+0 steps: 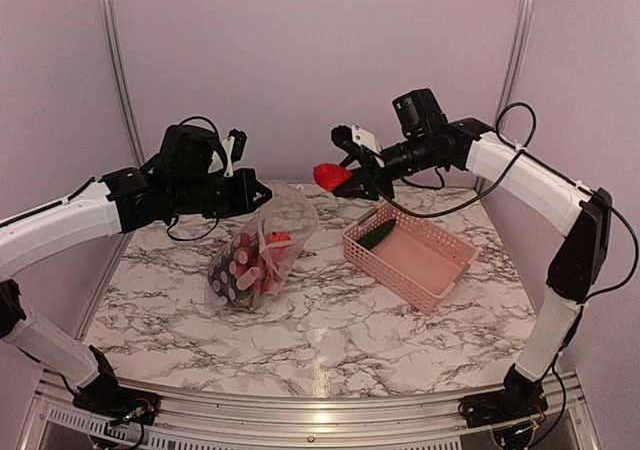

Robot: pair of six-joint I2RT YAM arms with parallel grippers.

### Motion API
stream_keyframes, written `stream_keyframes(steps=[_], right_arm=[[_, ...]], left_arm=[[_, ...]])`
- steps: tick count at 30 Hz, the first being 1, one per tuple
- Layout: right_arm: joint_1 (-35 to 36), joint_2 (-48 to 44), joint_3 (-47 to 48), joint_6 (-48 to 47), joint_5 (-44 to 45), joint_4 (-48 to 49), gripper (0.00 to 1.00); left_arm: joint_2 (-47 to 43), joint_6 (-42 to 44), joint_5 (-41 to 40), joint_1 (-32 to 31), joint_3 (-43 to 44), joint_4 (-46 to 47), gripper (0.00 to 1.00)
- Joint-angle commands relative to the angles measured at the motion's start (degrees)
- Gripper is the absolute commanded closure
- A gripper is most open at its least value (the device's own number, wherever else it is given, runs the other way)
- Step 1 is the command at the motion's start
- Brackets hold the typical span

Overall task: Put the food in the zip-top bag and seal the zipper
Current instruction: Place the fake fruit in the zipper food storage bag.

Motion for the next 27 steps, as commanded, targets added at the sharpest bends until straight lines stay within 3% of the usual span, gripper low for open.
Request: stream_keyframes(steps=[1,10,14,18,21,25,27], right_arm=[[2.69,3.71,4.78,13.27,-14.38,7.6,0.63],[7.72,10.32,2.31,26.02,-19.04,24.11,0.61],[8.42,13.08,0.87,30.1,-19.4,29.8,0.41],[8.51,12.96,3.01,31.15,-18.08,29.26,0.25],[7.86,11.32,4.92,28.45,-17.05,24.15,0.22],[3.59,6.22,2.76,27.03,-15.97,21.29,0.03],[0.15,4.52,1.57,26.56,-14.44,19.79,0.02]], left_arm=[[-1.35,0.19,-0.41,0.17,0.73,0.49,1.0],[-4.8,-0.35,-2.63,0.25,-0.79,0.18,1.0],[-6.64,-0.39,-4.32,0.17,-1.85,0.13,1.0],[-7.81,-0.23,-5.78,0.17,-3.01,-0.07,1.0],[-8.07,0.02,-6.13,0.17,-3.21,-0.32,1.0],[-8.41,0.36,-6.44,0.26,-3.58,-0.32,1.0],[-8.58,0.48,-6.62,0.28,-3.75,-0.29,1.0]])
